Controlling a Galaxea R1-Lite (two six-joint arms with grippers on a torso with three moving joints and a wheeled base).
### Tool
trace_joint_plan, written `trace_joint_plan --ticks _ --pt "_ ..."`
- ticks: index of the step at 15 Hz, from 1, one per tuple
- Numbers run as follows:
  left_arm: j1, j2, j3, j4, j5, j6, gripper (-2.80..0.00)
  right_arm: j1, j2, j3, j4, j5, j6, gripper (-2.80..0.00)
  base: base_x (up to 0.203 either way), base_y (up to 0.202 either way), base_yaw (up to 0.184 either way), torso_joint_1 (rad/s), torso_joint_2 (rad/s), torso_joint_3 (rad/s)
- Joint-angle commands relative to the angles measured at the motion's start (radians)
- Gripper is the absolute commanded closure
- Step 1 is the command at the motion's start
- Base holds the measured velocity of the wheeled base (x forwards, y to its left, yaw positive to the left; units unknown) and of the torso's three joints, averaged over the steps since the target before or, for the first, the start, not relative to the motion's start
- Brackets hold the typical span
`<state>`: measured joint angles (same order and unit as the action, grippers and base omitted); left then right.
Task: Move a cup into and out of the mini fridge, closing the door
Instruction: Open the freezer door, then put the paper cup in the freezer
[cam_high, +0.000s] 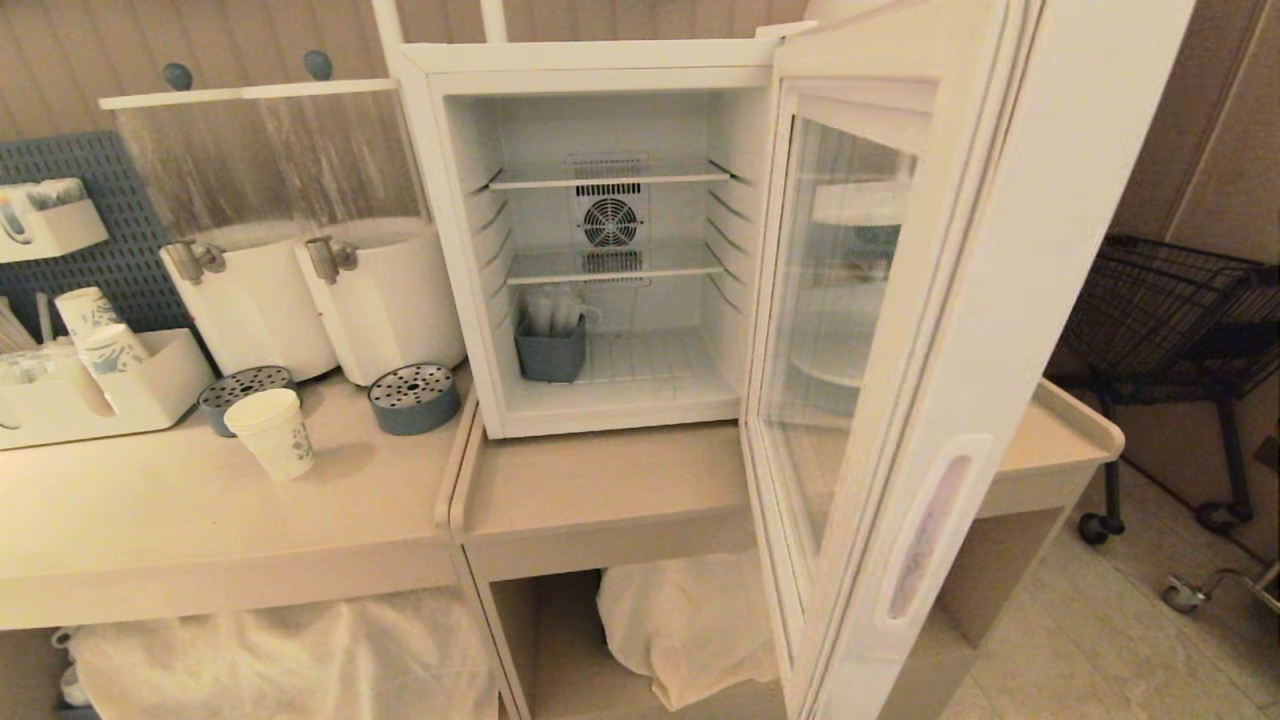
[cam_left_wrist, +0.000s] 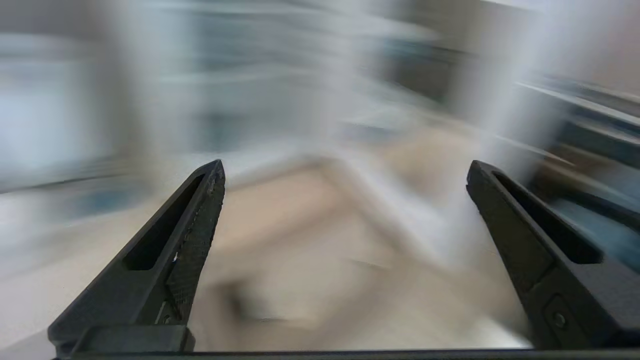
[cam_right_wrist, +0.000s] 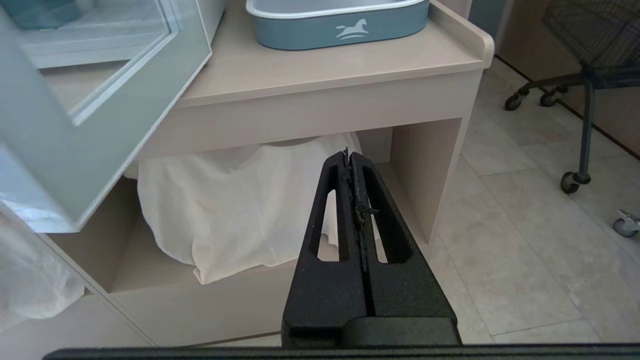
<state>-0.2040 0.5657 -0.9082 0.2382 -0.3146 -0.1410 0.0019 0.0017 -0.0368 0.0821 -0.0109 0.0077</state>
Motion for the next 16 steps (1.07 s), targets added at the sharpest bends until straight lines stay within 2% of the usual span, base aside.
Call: trace_joint_plan --ticks 1,3,4,6,9,11,14,15,16 --pt "0.084 0.002 -0.039 0.023 0.236 0.038 0.0 0.001 0.001 0.0 0.001 0.0 0.0 0.0 0.0 0.0 0.0 0.0 0.0 0.0" --pt "0.128 -0.044 -0.049 0.046 0.403 0.119 0.0 0.001 0.001 0.0 0.001 0.0 0.0 0.0 0.0 0.0 0.0 0.0 0.0 0.0" --pt "0.143 -0.077 -0.052 0.084 0.45 0.137 0.0 0.001 0.001 0.0 -0.001 0.0 0.0 0.0 0.0 0.0 0.0 0.0 0.0 0.0" --pt "0.18 -0.164 -0.046 0.162 0.503 0.144 0.0 0.001 0.001 0.0 -0.001 0.0 0.0 0.0 0.0 0.0 0.0 0.0 0.0 0.0" --pt "0.231 -0.289 -0.029 0.277 0.528 0.143 0.0 0.001 0.001 0.0 0.0 0.0 0.0 0.0 0.0 0.0 0.0 0.0 0.0 0.0" --pt "0.23 -0.377 -0.016 0.379 0.554 0.144 0.0 0.001 0.001 0.0 -0.001 0.0 0.0 0.0 0.0 0.0 0.0 0.0 0.0 0.0" --pt "0.216 -0.551 0.072 0.474 0.536 0.211 0.0 0.001 0.001 0.0 0.001 0.0 0.0 0.0 0.0 0.0 0.0 0.0 0.0 0.0" --pt "0.215 -0.566 0.098 0.504 0.531 0.203 0.0 0.001 0.001 0.0 0.001 0.0 0.0 0.0 0.0 0.0 0.0 0.0 0.0 0.0" --pt "0.214 -0.565 0.133 0.501 0.523 0.162 0.0 0.001 0.001 0.0 0.001 0.0 0.0 0.0 0.0 0.0 0.0 0.0 0.0 0.0"
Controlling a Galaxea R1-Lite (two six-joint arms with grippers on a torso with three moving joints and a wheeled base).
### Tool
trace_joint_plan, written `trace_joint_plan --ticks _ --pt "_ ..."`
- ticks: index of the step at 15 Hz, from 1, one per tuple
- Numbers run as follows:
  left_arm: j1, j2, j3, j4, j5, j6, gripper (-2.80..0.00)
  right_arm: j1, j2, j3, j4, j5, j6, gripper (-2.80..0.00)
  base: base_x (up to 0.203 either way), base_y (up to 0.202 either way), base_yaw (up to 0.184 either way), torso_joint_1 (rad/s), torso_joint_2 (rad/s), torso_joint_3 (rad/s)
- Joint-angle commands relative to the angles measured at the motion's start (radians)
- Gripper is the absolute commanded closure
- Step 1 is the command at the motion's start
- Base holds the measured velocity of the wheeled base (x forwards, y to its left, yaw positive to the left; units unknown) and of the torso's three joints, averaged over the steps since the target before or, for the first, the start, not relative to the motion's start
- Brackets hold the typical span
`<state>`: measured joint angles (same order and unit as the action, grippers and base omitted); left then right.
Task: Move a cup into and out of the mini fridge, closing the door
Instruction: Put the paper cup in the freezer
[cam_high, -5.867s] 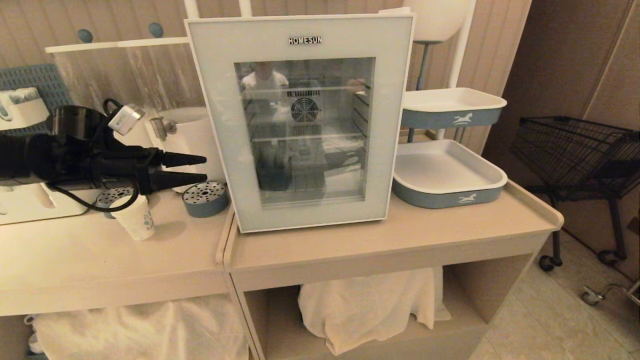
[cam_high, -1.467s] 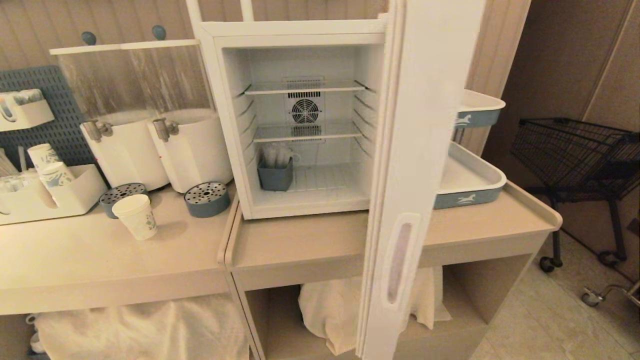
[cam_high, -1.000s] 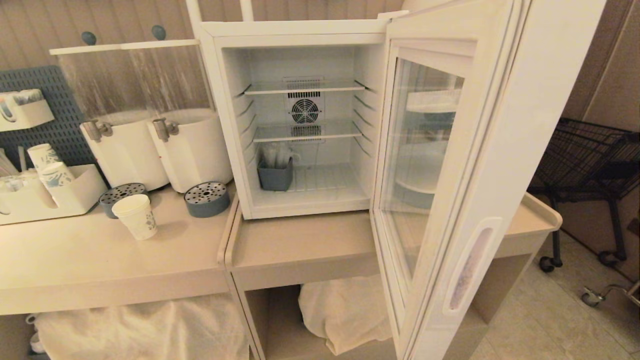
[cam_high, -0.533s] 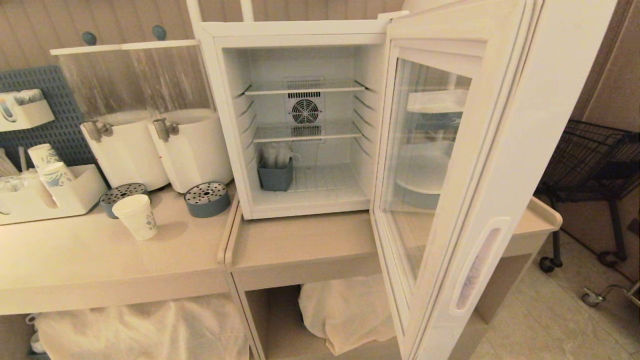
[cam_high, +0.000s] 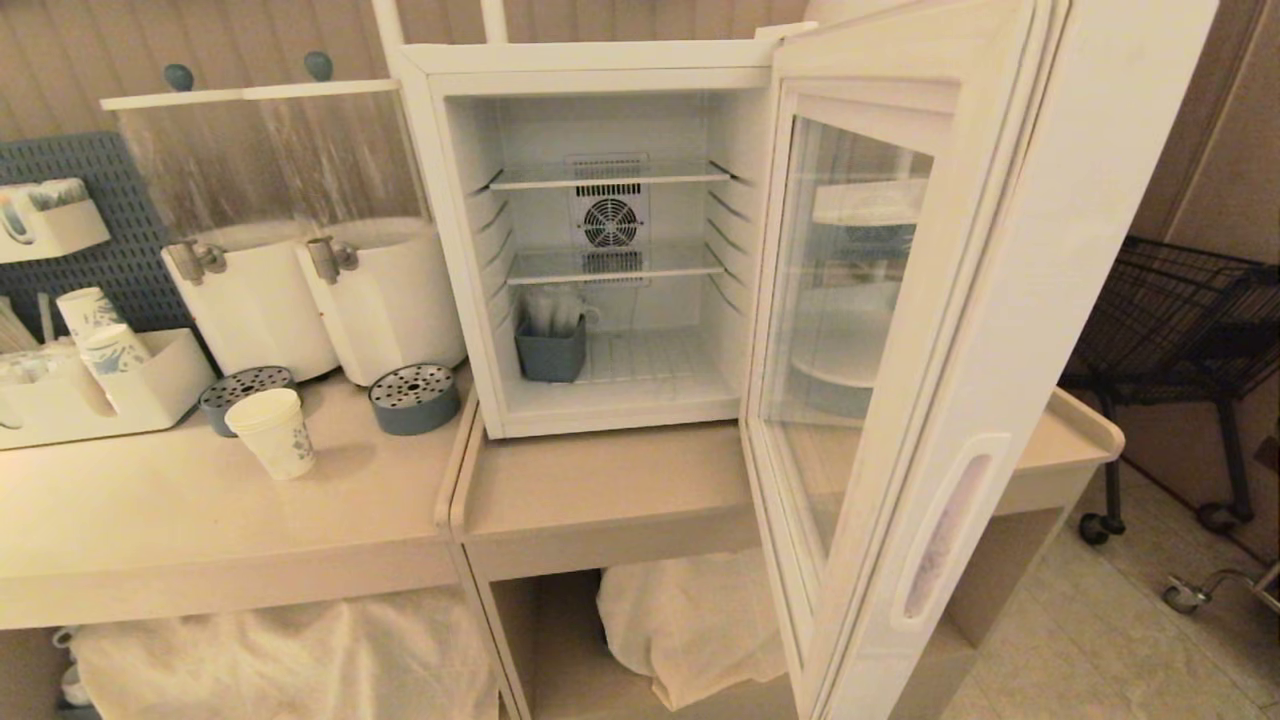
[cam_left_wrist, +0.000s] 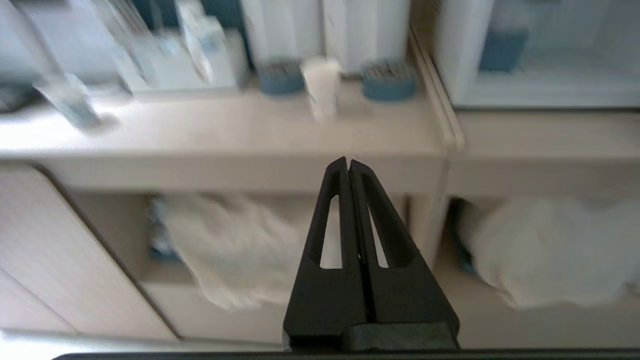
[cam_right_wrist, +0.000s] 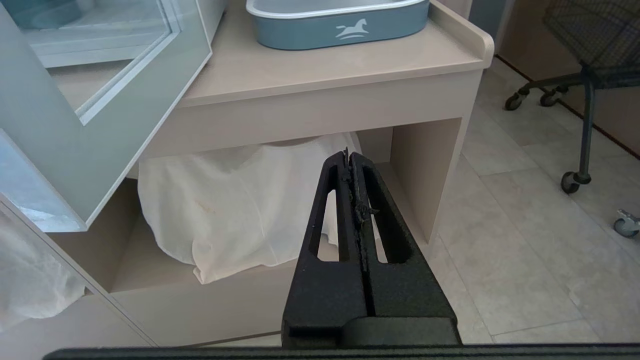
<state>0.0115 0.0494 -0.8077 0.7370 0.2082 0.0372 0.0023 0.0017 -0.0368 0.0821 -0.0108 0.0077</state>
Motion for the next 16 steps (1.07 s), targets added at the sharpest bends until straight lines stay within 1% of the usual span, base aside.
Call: trace_joint_plan --ticks 1,2,3,4,5,6,7,8,9,10,11,14,16 --pt "-0.002 -0.048 0.11 -0.051 -0.005 -0.036 0.0 0.001 0.001 0.0 0.001 0.0 0.0 0.0 0.0 0.0 0.0 0.0 0.0 0.0" --pt "-0.002 -0.048 0.219 -0.149 -0.009 -0.044 0.0 0.001 0.001 0.0 0.001 0.0 0.0 0.0 0.0 0.0 0.0 0.0 0.0 0.0" --pt "-0.002 -0.047 0.359 -0.299 -0.012 -0.039 0.0 0.001 0.001 0.0 0.001 0.0 0.0 0.0 0.0 0.0 0.0 0.0 0.0 0.0" --pt "-0.002 -0.048 0.504 -0.455 -0.018 -0.014 0.0 0.001 0.001 0.0 0.001 0.0 0.0 0.0 0.0 0.0 0.0 0.0 0.0 0.0" --pt "-0.002 -0.047 0.637 -0.583 -0.03 0.014 0.0 0.001 0.001 0.0 0.001 0.0 0.0 0.0 0.0 0.0 0.0 0.0 0.0 0.0" --pt "-0.002 -0.048 0.741 -0.667 -0.048 0.035 0.0 0.001 0.001 0.0 0.001 0.0 0.0 0.0 0.0 0.0 0.0 0.0 0.0 0.0" --pt "-0.002 -0.047 0.801 -0.689 -0.081 0.03 0.0 0.001 0.001 0.0 0.001 0.0 0.0 0.0 0.0 0.0 0.0 0.0 0.0 0.0" --pt "-0.002 -0.047 0.82 -0.683 -0.123 0.019 0.0 0.001 0.001 0.0 -0.001 0.0 0.0 0.0 0.0 0.0 0.0 0.0 0.0 0.0" --pt "-0.003 -0.048 0.8 -0.655 -0.169 0.002 0.0 0.001 0.001 0.0 0.001 0.0 0.0 0.0 0.0 0.0 0.0 0.0 0.0 0.0" --pt "-0.003 -0.048 0.764 -0.63 -0.202 -0.033 0.0 0.001 0.001 0.0 -0.001 0.0 0.0 0.0 0.0 0.0 0.0 0.0 0.0 0.0" --pt "-0.002 -0.048 0.76 -0.623 -0.211 -0.043 0.0 0.001 0.001 0.0 0.001 0.0 0.0 0.0 0.0 0.0 0.0 0.0 0.0 0.0" --pt "-0.003 -0.046 0.76 -0.62 -0.211 -0.044 0.0 0.001 0.001 0.0 0.001 0.0 0.0 0.0 0.0 0.0 0.0 0.0 0.0 0.0" --pt "-0.002 -0.048 0.76 -0.62 -0.211 -0.043 0.0 0.001 0.001 0.0 0.001 0.0 0.0 0.0 -0.121 0.0 0.004 0.0 0.01 -0.003"
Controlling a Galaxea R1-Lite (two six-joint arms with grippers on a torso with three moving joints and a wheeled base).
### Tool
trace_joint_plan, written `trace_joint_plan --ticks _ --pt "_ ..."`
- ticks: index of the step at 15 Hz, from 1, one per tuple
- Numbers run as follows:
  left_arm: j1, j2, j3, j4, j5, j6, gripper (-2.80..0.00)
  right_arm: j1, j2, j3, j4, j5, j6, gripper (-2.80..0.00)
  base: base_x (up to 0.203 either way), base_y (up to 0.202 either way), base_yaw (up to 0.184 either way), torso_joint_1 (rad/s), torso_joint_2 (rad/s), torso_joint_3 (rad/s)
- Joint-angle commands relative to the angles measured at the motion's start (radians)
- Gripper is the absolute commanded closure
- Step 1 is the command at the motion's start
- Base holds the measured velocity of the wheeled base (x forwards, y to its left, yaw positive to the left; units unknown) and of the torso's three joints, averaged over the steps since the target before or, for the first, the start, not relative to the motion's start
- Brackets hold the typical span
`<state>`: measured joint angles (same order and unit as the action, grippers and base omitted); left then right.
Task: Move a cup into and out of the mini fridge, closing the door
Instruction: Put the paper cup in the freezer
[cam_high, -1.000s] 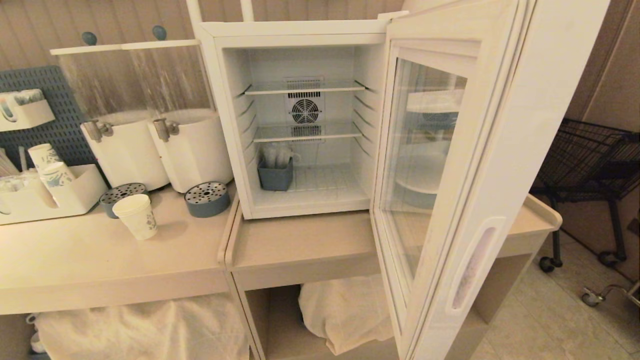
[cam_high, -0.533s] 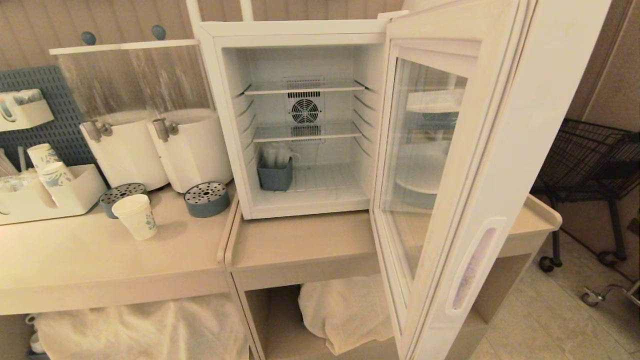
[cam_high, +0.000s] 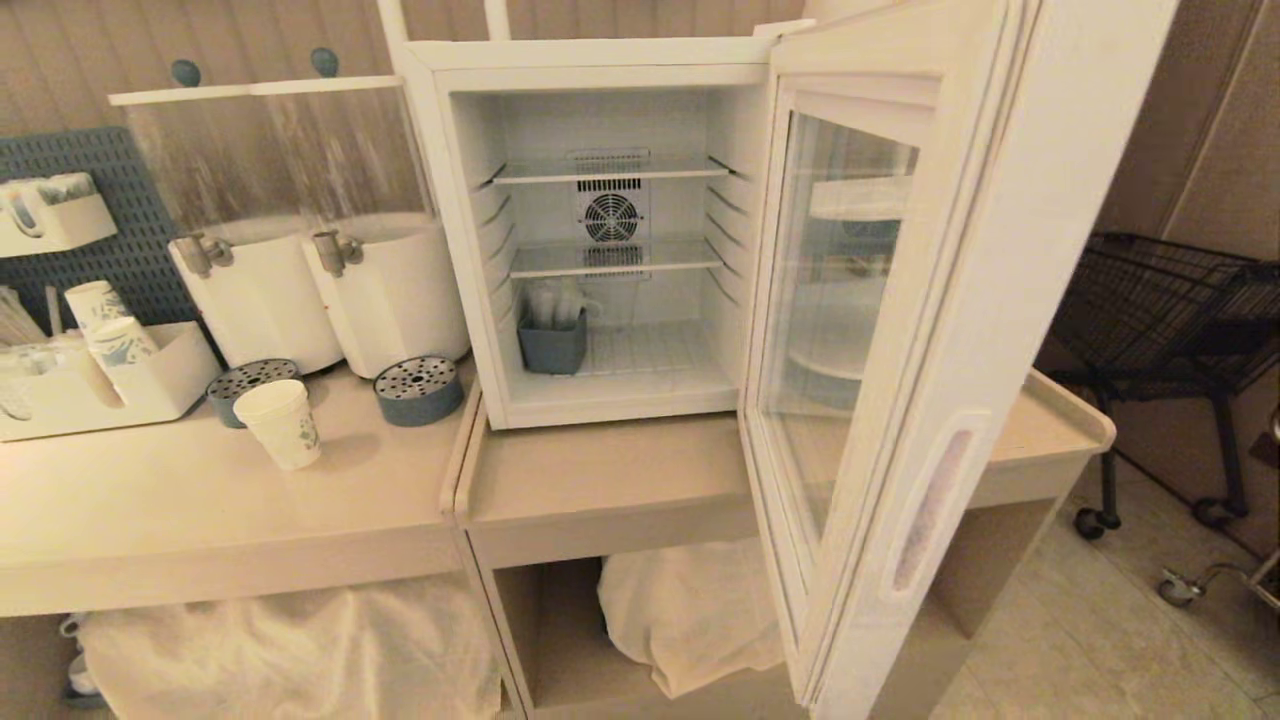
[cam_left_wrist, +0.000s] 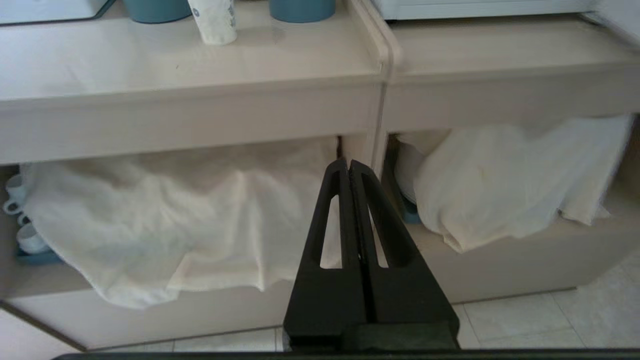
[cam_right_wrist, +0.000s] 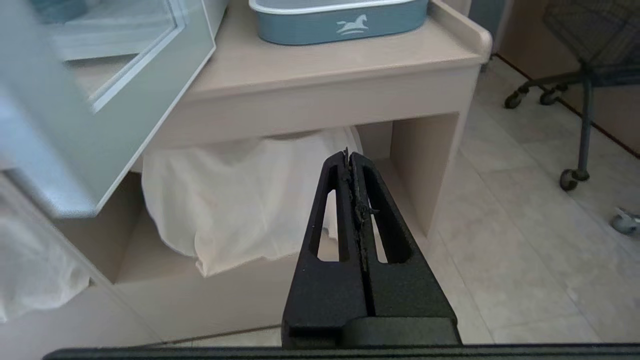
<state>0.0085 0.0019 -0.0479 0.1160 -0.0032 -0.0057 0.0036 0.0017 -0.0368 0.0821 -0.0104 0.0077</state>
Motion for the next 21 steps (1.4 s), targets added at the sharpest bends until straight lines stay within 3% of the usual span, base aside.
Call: trace_joint_plan --ticks 1,9,12,21 --pt "0.001 0.0 -0.001 0.001 0.001 0.0 0.0 -0.001 0.001 0.0 0.001 0.0 0.0 0.0 -0.182 0.0 0.003 0.002 0.01 0.002" --pt "-0.001 0.0 0.0 -0.001 0.0 0.001 0.0 -0.001 0.001 0.0 0.001 0.0 0.0 0.0 -0.179 0.0 0.001 0.001 0.0 0.004" --pt "0.0 0.0 0.0 -0.001 0.002 -0.002 0.0 -0.001 0.001 0.0 0.001 0.0 0.0 0.0 -0.003 0.018 0.001 0.001 0.0 0.001" --pt "-0.001 0.0 -0.001 -0.001 0.002 -0.002 0.0 -0.001 0.001 0.0 -0.001 0.0 0.0 0.0 -0.001 0.178 0.009 0.003 0.0 0.002"
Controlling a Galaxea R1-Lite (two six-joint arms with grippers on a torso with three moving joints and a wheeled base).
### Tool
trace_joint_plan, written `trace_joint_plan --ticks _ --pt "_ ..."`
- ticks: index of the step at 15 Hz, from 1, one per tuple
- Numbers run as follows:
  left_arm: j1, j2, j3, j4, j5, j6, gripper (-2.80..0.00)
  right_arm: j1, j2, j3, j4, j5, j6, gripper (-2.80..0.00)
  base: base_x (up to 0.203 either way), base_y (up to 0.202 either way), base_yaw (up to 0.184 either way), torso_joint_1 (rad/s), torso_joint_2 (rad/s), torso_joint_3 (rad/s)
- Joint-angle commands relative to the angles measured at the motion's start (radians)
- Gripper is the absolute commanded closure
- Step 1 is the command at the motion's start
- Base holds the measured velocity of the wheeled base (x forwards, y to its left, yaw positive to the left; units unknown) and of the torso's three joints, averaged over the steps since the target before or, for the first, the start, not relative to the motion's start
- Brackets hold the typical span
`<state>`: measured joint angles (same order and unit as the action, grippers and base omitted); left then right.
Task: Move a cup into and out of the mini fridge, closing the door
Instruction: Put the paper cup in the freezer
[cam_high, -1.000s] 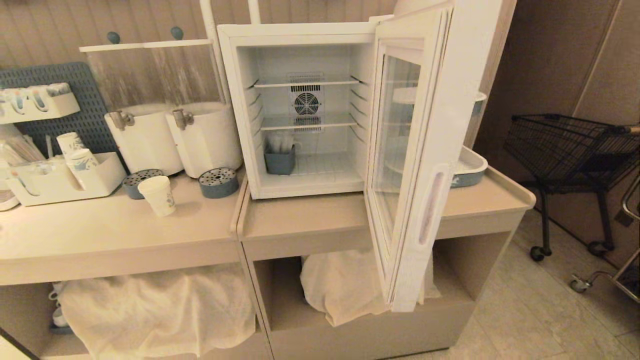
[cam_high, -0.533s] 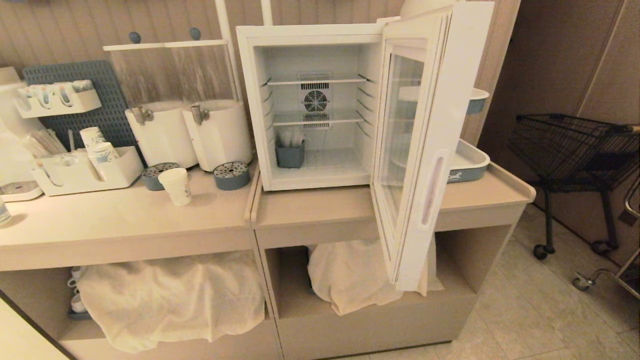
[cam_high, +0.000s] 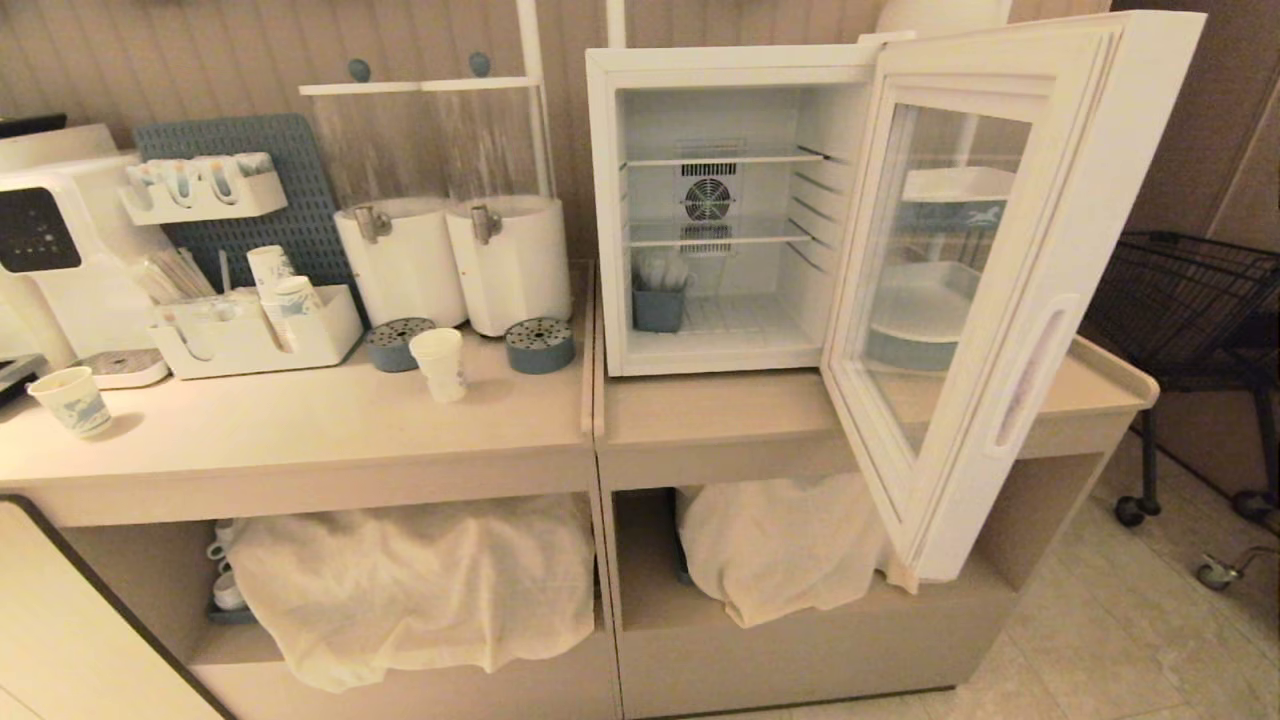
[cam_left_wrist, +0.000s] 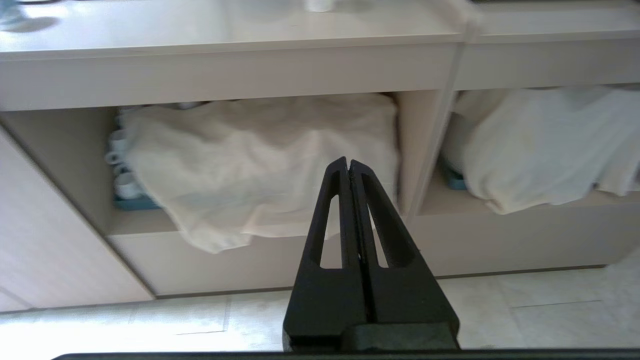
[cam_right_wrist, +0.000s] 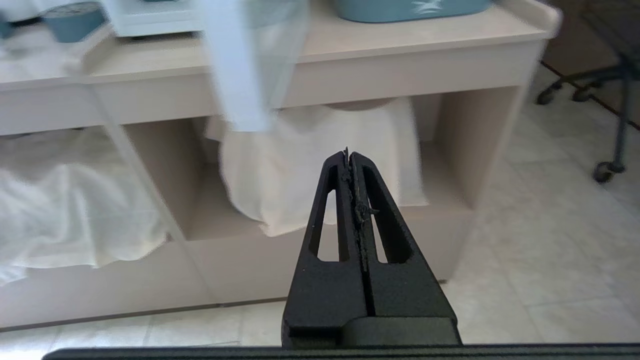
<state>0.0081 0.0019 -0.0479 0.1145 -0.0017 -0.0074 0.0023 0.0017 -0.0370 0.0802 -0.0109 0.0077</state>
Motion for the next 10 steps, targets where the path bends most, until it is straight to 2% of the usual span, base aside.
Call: trace_joint_plan --ticks 1,10 --pt "0.0 0.0 0.0 0.001 0.0 0.0 0.0 0.001 0.001 0.0 0.003 0.0 0.0 0.0 0.0 0.194 0.01 0.004 0.0 0.001" --pt "0.0 0.0 0.0 -0.001 0.002 -0.002 0.0 0.001 0.001 0.0 0.001 0.0 0.0 0.0 0.0 0.194 0.008 0.003 0.0 0.002"
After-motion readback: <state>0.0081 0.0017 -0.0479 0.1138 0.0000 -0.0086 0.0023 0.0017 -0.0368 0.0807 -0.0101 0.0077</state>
